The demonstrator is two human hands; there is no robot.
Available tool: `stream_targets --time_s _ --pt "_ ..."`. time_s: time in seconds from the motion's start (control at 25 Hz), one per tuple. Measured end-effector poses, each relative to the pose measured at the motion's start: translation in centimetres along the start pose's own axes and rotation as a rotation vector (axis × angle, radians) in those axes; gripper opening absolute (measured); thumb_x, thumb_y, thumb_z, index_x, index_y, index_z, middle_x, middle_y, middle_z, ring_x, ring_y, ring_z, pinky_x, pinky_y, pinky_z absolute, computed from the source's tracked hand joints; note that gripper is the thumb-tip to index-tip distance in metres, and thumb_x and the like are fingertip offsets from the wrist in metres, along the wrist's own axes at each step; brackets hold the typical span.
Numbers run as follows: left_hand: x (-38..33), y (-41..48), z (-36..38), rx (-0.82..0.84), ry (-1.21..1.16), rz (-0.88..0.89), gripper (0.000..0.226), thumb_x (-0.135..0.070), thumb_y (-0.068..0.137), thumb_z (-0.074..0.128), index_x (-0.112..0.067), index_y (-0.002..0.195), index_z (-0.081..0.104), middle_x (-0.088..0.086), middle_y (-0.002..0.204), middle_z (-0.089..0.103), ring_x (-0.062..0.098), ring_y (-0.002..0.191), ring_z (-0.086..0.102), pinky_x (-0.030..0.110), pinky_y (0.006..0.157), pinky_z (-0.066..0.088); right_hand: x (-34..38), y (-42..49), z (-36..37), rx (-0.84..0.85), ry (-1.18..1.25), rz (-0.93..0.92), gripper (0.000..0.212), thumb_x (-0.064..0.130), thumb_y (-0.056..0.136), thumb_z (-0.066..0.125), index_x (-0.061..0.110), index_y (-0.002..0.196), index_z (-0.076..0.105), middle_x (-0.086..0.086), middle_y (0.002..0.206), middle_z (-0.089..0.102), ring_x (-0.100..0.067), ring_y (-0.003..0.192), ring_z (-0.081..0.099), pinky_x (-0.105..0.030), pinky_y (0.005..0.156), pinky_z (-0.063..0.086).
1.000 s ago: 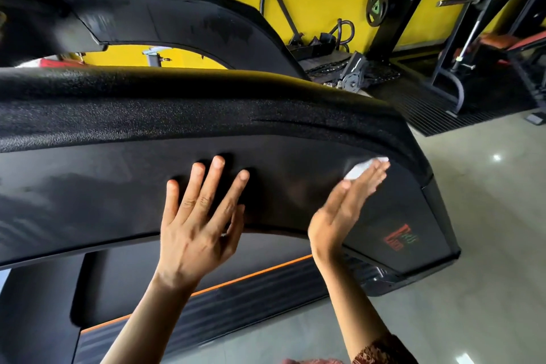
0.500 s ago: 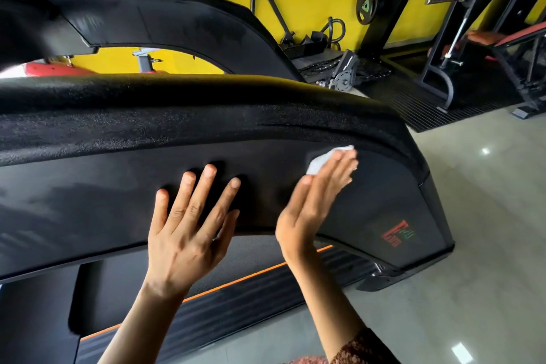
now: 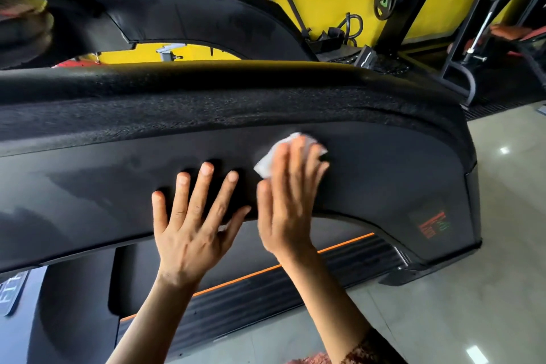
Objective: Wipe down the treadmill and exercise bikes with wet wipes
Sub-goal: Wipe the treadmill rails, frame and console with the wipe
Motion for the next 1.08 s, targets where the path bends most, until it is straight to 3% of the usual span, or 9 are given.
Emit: stream_targets --time_s 0.12,0.24,0.32,0.52,0.68,0.72,0.84,0.92,1.08 --pt "1.7 -0.8 -0.7 0.000 -0.016 -0.032 0.069 -0.052 0.094 0.050 -0.023 0.151 0.025 0.003 0.161 0.007 0.021 0.148 0.007 0.045 0.114 0.015 -1.7 -4.4 0.7 0.072 -0.125 -0.173 0.052 0.032 0.105 0.022 0.023 0.153 0.003 0.007 0.160 -0.004 -0.017 0.148 0.001 -0.042 0.119 0.003" --pt "2.7 -1.2 -1.3 -0.003 -0.028 -0.051 0.068 -0.049 0.094 0.052 -0.022 0.151 0.025 0.004 0.161 0.006 0.022 0.148 0.007 0.046 0.112 0.017 -1.3 -3.0 -0.1 -0.077 0.017 0.352 0.052 0.033 0.105 0.012 0.016 0.152 -0.001 -0.001 0.158 -0.002 -0.021 0.148 -0.004 -0.038 0.119 0.000" --pt "3.4 -1.5 -1.6 -0.002 -0.051 -0.062 0.068 -0.047 0.094 0.052 -0.022 0.151 0.024 0.003 0.161 0.005 0.026 0.146 0.014 0.046 0.113 0.016 2.2 0.0 0.5 -0.126 0.137 0.451 0.051 0.032 0.105 0.012 0.013 0.151 0.001 -0.004 0.158 -0.001 -0.025 0.147 -0.006 -0.038 0.119 -0.001" --pt "4.7 -1.7 -2.0 0.001 -0.067 -0.058 0.068 -0.045 0.094 0.051 -0.021 0.151 0.024 0.003 0.161 0.005 0.031 0.133 0.025 0.049 0.102 0.022 4.1 -0.6 2.2 0.028 -0.106 -0.249 0.048 0.029 0.105 0.021 0.026 0.152 0.010 0.011 0.160 -0.004 -0.016 0.148 0.001 -0.040 0.118 0.003" --pt "4.4 -1.6 -2.1 0.001 -0.070 -0.078 0.064 -0.044 0.093 0.052 -0.021 0.148 0.029 0.004 0.161 0.004 0.030 0.135 0.024 0.049 0.106 0.021 1.9 0.5 0.4 -0.079 0.019 0.231 0.047 0.030 0.105 0.014 0.019 0.151 0.011 0.007 0.159 0.001 -0.016 0.147 -0.004 -0.036 0.118 -0.002" --pt "4.3 -1.5 -2.1 -0.002 -0.078 -0.084 0.066 -0.044 0.093 0.053 -0.020 0.149 0.028 0.004 0.161 0.004 0.030 0.138 0.023 0.048 0.109 0.019 2.8 1.0 0.3 -0.082 0.054 0.230 0.046 0.030 0.105 0.015 0.017 0.150 0.013 0.005 0.159 0.002 -0.019 0.147 -0.005 -0.037 0.118 -0.001" --pt "4.0 -0.9 -1.8 -0.007 -0.093 -0.097 0.071 -0.044 0.092 0.054 -0.020 0.151 0.024 0.005 0.161 0.004 0.023 0.148 0.009 0.044 0.117 0.008 4.4 1.8 0.8 0.019 -0.065 -0.246 0.041 0.027 0.105 0.022 0.022 0.146 0.021 0.002 0.156 0.016 -0.017 0.148 0.001 -0.041 0.119 0.005" --pt "3.8 -0.5 -1.6 -0.006 -0.105 -0.103 0.070 -0.043 0.093 0.052 -0.020 0.152 0.023 0.006 0.161 0.004 0.021 0.148 0.006 0.044 0.117 0.006 2.0 2.7 0.1 0.015 -0.143 -0.365 0.042 0.026 0.105 0.025 0.025 0.146 0.023 0.001 0.154 0.025 -0.013 0.147 0.006 -0.040 0.119 0.006" --pt "2.5 0.2 -1.5 -0.003 -0.127 -0.097 0.065 -0.041 0.094 0.051 -0.020 0.150 0.026 0.006 0.161 0.002 0.028 0.144 0.016 0.046 0.113 0.016 -4.9 2.3 -2.6 -0.149 -0.067 0.148 0.046 0.030 0.105 0.016 0.017 0.150 0.020 -0.007 0.156 0.019 -0.015 0.147 0.000 -0.031 0.119 -0.001"
Point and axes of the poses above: each hand's wrist, its own y-axis towards the middle knuckle, its own z-axis out of the palm, x = y × z, the point moved 1 cm from there along y, towards the middle knuckle
